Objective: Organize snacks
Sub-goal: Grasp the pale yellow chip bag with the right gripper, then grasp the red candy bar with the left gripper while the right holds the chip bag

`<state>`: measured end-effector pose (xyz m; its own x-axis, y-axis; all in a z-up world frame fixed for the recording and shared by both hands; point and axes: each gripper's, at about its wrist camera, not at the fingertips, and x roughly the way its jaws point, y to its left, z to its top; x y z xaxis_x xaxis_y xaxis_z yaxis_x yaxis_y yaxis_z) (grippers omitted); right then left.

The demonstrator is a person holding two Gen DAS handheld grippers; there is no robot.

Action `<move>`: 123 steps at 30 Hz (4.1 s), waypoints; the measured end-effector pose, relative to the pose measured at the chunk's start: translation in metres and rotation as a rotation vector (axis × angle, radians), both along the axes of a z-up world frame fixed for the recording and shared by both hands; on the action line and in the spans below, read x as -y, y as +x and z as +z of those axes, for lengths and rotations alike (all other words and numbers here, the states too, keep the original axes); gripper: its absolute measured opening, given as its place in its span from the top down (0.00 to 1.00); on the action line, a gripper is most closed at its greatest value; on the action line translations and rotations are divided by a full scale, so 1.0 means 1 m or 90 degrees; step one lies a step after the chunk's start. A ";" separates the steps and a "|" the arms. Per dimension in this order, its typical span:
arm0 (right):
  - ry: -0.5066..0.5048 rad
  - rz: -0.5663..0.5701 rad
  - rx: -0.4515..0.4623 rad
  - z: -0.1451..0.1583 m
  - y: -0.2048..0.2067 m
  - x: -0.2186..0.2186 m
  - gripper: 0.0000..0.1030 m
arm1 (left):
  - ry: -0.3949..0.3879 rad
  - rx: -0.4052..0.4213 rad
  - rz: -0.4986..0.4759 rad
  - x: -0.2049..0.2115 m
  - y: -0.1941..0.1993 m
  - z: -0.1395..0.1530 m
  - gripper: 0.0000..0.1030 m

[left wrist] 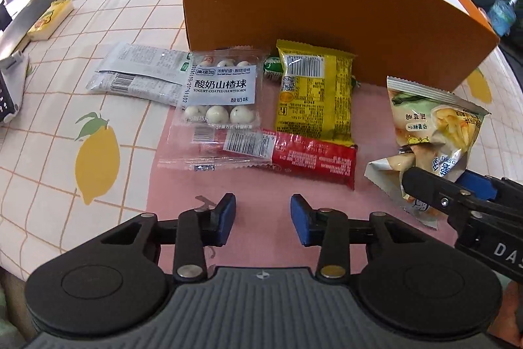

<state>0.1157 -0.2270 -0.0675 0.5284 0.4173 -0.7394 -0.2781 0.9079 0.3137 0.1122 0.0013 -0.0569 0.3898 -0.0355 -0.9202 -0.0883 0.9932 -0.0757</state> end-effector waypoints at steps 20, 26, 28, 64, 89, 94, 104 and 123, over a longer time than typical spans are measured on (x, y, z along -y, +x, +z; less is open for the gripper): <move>0.019 -0.074 0.022 0.000 -0.016 0.018 0.22 | -0.121 0.097 0.068 -0.026 -0.032 -0.005 0.26; 0.025 -0.119 0.042 0.001 -0.014 0.023 0.20 | -0.134 0.120 0.098 -0.022 -0.027 -0.011 0.26; 0.030 -0.136 0.044 0.000 -0.011 0.026 0.20 | -0.132 0.123 0.118 -0.019 -0.025 -0.012 0.26; 0.028 -0.101 0.056 -0.005 0.001 0.012 0.14 | 0.029 0.007 -0.011 -0.013 -0.013 -0.006 0.30; -0.030 -0.130 0.092 -0.002 -0.015 0.008 0.25 | 0.012 0.098 0.111 0.010 -0.004 -0.012 0.37; -0.024 -0.118 0.085 -0.004 -0.011 0.006 0.27 | 0.002 0.093 0.037 0.004 -0.015 -0.011 0.49; 0.028 -0.109 0.044 -0.011 -0.001 0.010 0.34 | -0.086 0.086 0.052 -0.014 -0.022 -0.011 0.37; -0.003 -0.072 0.089 0.001 -0.023 0.007 0.54 | -0.070 0.112 -0.008 -0.005 -0.054 0.002 0.73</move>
